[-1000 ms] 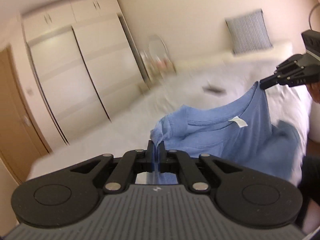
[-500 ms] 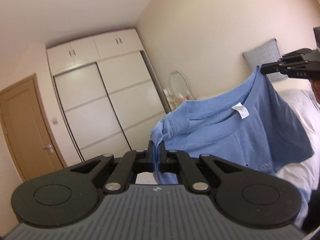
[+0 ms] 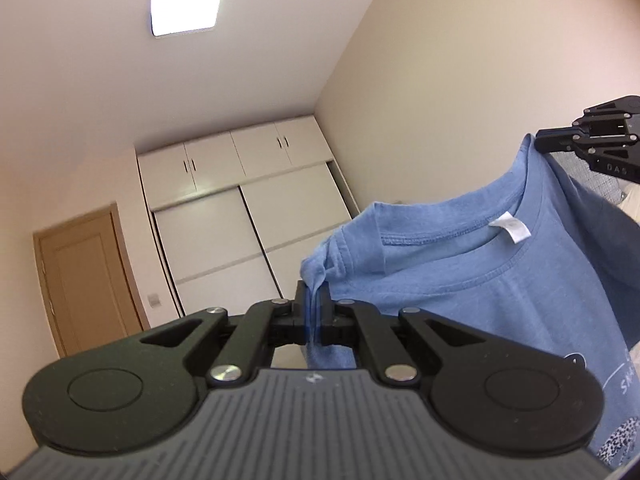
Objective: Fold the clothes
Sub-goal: 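Lift the T-shirt by its shoulders with both grippers to shake it out, then lay the T-shirt flat on the bed and open both grippers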
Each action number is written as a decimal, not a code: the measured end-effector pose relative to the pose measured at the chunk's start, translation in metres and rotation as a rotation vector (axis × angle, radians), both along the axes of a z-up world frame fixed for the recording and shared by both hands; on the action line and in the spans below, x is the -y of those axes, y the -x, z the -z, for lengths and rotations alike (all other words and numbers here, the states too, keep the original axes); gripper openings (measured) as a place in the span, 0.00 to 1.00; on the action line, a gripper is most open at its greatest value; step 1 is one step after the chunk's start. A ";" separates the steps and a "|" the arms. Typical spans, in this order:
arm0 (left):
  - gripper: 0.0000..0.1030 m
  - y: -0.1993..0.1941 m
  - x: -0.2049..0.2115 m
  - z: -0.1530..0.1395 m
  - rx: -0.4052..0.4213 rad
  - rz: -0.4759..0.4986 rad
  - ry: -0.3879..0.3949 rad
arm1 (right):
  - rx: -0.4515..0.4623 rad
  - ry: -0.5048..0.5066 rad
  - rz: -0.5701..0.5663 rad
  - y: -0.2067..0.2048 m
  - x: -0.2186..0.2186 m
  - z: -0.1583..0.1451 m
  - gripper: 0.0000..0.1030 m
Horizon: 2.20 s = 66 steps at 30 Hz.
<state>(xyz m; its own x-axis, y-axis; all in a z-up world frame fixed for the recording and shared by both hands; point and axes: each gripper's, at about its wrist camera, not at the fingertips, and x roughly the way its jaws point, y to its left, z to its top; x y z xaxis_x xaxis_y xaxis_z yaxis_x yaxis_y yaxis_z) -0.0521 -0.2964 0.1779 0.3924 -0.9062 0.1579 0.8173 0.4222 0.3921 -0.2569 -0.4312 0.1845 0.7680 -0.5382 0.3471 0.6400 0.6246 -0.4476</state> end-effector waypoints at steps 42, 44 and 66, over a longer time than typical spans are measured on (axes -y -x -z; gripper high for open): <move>0.37 -0.333 0.328 0.342 -0.704 -0.311 -0.679 | -0.739 -0.836 0.091 -0.351 0.425 0.366 0.33; 0.39 -0.316 0.312 0.334 -0.731 -0.305 -0.681 | -0.716 -0.920 0.089 -0.321 0.413 0.360 0.33; 0.40 -0.210 0.285 0.291 -0.867 -0.329 -0.816 | -0.873 -0.902 0.112 -0.250 0.352 0.333 0.00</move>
<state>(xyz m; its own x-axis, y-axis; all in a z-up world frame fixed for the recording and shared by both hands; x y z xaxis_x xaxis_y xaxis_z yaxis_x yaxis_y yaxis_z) 0.1579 -0.5814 -0.1130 0.3134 -0.4563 -0.8328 0.8398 0.5425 0.0188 -0.0067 -0.7833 -0.1480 0.4905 -0.3958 -0.7764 0.4160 0.8892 -0.1905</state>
